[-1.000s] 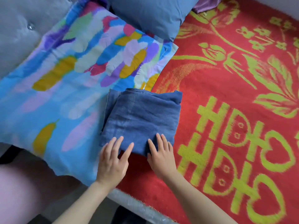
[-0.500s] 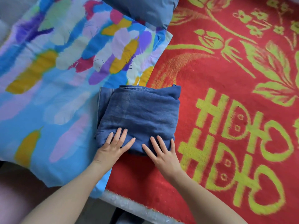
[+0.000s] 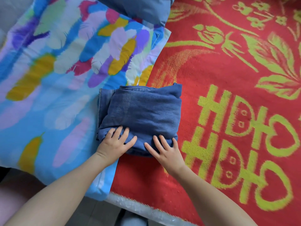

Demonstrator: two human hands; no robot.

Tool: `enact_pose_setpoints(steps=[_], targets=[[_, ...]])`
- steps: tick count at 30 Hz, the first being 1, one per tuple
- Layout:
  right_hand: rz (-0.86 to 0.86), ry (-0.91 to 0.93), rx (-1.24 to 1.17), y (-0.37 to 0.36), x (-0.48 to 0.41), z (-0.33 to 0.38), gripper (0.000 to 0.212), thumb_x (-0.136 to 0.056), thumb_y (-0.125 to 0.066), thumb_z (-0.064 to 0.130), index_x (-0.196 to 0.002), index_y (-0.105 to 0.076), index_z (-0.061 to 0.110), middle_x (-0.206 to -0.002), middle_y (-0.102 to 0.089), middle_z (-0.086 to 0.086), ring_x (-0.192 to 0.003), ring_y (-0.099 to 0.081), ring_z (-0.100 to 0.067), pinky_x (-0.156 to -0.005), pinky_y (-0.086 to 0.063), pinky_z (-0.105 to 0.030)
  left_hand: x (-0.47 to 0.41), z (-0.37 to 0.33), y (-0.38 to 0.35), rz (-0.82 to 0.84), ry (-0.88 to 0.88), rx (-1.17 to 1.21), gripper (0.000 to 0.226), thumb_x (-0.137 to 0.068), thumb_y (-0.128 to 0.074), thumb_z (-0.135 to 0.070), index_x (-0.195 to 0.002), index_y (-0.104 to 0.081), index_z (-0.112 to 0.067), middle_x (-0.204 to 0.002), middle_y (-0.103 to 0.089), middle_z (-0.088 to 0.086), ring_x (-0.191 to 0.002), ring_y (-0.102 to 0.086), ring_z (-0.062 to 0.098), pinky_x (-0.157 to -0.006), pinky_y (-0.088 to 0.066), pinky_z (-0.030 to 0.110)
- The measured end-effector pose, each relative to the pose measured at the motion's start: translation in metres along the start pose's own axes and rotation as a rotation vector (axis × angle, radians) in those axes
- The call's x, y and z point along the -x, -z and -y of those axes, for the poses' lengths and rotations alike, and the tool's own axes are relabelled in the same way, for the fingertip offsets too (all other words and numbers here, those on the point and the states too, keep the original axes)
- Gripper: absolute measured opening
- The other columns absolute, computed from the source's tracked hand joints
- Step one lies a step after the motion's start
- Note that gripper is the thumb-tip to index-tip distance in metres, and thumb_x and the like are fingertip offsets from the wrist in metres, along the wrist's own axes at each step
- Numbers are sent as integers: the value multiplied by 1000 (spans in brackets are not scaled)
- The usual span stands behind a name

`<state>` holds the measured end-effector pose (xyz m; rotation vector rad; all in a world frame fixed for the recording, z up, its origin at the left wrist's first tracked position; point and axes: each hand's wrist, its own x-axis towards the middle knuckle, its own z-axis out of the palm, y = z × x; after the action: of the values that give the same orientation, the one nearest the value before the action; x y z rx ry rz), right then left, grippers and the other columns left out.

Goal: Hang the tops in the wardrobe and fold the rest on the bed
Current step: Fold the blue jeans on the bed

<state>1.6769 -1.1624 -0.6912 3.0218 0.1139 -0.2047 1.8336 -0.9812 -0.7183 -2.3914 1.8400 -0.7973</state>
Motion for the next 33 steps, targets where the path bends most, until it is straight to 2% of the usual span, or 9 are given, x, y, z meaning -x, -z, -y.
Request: enact_pose_setpoints(steps=[3,6,10,13,16,19,23,29,33], targets=[[14,-40,-74,9,5,-5,110,-34,-84,21,-133,-36,26,-117,-63,-13,-108,-52,-28,-71,-53,-41,-12,2,19,28,68,59,33,-82,-39,-2,-105,-51,-23,-91,-70,11,-77,-66,31,-75,-35,39],[1,-128,-162,22,20,-7,111,-35,-88,37,-132,-37,24,-116,-63,-15,-106,-47,-29,-74,-52,-36,-23,-6,49,114,150,166,45,-64,-57,-8,-105,-52,-25,-86,-69,7,-73,-63,29,-73,-31,37],[53,-229,-179,51,51,-1,126,-25,-80,71,-131,-39,17,-126,-57,-20,-120,-49,-36,-83,-49,-54,-35,-30,98,327,327,357,71,-26,-84,-11,-94,-71,-26,-81,-67,3,-67,-62,27,-68,-26,34],[-58,-211,-89,70,79,2,114,-37,-87,55,-133,-37,17,-133,-40,-19,-124,-37,-34,-93,-40,-58,-29,-45,137,369,379,455,64,-31,-78,-21,-94,-72,-32,-76,-66,-6,-62,-61,22,-69,-33,31],[-193,-140,-28,89,106,9,94,-50,-83,24,-132,-37,20,-122,-41,-16,-116,-40,-33,-92,-39,-53,-15,-60,177,448,396,542,61,-33,-59,-29,-92,-72,-37,-68,-63,-15,-54,-60,14,-50,-45,30],[-197,-19,-24,112,128,14,97,-39,-84,25,-126,-41,20,-104,-48,-11,-97,-44,-29,-77,-52,-41,-3,-79,221,582,480,568,61,-36,-59,-29,-94,-72,-39,-67,-62,-15,-54,-61,15,-50,-37,26],[-204,119,18,146,145,19,85,-38,-83,27,-113,-42,21,-83,-60,-4,-76,-53,-25,-71,-48,-34,15,-102,270,537,674,477,64,-51,-55,-26,-114,-66,-35,-86,-67,-5,-80,-65,27,-68,-44,37],[-289,326,21,194,197,39,78,-42,-80,25,-110,-42,22,-77,-59,-2,-67,-57,-23,-64,-47,-30,55,-165,361,361,715,229,75,-30,-67,-24,-104,-67,-31,-77,-62,-13,-69,-61,13,-56,-49,32],[-303,567,34,220,217,83,87,-31,-81,28,-109,-43,23,-74,-59,-1,-65,-58,-22,-61,-49,-29,105,-218,417,445,902,159,84,-14,-81,-26,-97,-71,-36,-75,-61,-19,-67,-61,6,-55,-48,24]])
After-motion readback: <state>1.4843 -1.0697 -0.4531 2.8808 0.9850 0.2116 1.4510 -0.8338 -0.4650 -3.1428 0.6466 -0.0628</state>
